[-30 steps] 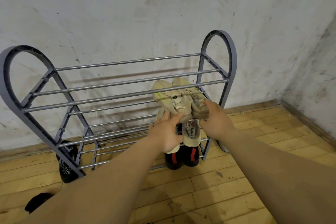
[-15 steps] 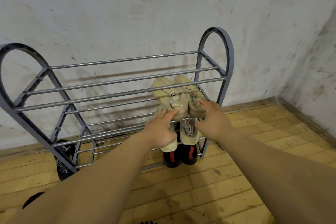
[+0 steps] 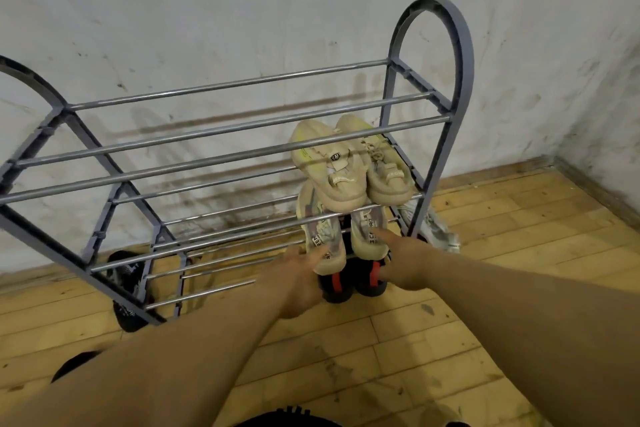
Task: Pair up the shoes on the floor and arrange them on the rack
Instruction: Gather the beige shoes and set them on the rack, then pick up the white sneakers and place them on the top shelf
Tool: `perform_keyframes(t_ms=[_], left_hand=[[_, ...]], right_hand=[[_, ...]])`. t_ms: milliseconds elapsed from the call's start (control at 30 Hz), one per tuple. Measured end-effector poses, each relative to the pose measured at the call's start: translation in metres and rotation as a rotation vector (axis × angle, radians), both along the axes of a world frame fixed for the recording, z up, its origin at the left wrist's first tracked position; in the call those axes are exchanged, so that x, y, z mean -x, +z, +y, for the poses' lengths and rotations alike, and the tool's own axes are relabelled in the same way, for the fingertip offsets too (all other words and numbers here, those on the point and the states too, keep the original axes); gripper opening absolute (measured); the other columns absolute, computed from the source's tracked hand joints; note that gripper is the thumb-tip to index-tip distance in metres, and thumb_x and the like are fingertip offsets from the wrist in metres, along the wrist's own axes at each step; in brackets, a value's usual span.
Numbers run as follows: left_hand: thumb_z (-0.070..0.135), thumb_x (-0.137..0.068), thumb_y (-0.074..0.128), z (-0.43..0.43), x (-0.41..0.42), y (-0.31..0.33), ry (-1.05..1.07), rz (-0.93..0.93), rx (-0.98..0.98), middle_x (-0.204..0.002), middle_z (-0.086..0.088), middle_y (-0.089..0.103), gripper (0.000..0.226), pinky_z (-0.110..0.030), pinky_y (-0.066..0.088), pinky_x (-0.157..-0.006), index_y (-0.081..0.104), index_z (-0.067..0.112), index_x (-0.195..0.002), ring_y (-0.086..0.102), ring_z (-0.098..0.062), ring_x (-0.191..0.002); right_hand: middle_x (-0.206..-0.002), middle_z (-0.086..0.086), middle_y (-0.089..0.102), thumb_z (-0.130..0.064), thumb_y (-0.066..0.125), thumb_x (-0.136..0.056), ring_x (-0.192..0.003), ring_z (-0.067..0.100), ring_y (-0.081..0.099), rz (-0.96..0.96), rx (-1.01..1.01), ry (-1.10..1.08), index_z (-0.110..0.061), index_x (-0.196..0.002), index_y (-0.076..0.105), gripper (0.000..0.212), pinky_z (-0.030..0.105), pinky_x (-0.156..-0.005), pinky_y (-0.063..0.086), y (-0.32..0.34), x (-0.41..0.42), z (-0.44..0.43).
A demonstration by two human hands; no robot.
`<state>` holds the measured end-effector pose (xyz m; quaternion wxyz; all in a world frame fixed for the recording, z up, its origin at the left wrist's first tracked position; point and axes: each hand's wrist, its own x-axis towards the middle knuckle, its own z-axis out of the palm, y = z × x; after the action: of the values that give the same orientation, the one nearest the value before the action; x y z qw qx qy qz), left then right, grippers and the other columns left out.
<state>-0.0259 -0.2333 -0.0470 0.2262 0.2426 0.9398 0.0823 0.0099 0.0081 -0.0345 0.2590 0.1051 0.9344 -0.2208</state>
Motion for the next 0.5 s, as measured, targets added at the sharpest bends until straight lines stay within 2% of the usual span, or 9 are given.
perform_keyframes(t_ms=[67,133,267,400,500], left_hand=[[0.054,-0.095,0.061,0.007,0.011,-0.019,0.006,-0.010,0.021,-0.167,-0.009,0.020,0.089,-0.053,0.040,-0.115,-0.002,0.056,-0.157,0.033,-0.037,-0.148],[0.055,-0.094,0.062,0.016,0.016,-0.038,0.019,-0.038,0.004,-0.168,-0.009,0.017,0.089,-0.051,0.039,-0.116,0.000,0.054,-0.159,0.034,-0.038,-0.148],[0.052,-0.094,0.063,0.022,0.020,-0.061,0.075,0.019,-0.045,-0.161,-0.011,0.023,0.085,-0.049,0.041,-0.114,0.008,0.051,-0.159,0.038,-0.039,-0.141],[0.048,-0.091,0.064,0.024,0.019,-0.073,0.091,0.044,-0.104,-0.157,-0.010,0.025,0.087,-0.051,0.045,-0.109,0.008,0.052,-0.157,0.043,-0.038,-0.135],[0.048,-0.091,0.063,0.033,0.018,-0.075,0.061,0.020,-0.145,-0.160,-0.008,0.024,0.089,-0.051,0.045,-0.109,0.005,0.052,-0.158,0.041,-0.038,-0.139]], right_hand=[[-0.145,0.005,0.053,-0.044,0.062,-0.095,-0.105,0.024,0.064,-0.026,-0.048,0.065,-0.044,-0.161,0.000,0.091,0.040,-0.090,0.057,-0.016,0.017,-0.002],[-0.157,0.007,0.043,-0.048,0.058,-0.098,-0.117,0.028,0.061,-0.035,-0.069,0.081,-0.042,-0.162,-0.002,0.088,0.040,-0.095,0.055,-0.035,0.025,-0.001],[-0.151,0.012,0.052,-0.043,0.054,-0.103,-0.127,0.033,0.057,0.022,-0.025,0.008,-0.043,-0.162,-0.004,0.083,0.041,-0.101,0.046,-0.056,0.021,0.000],[-0.129,0.015,0.066,-0.032,0.051,-0.103,-0.110,0.035,0.066,0.145,-0.026,-0.027,-0.034,-0.163,0.016,0.070,0.037,-0.084,0.048,-0.065,0.020,0.002],[-0.132,0.017,0.065,-0.027,0.047,-0.104,-0.110,0.037,0.066,0.203,-0.010,-0.102,-0.036,-0.161,0.024,0.063,0.033,-0.077,0.050,-0.067,0.018,0.014]])
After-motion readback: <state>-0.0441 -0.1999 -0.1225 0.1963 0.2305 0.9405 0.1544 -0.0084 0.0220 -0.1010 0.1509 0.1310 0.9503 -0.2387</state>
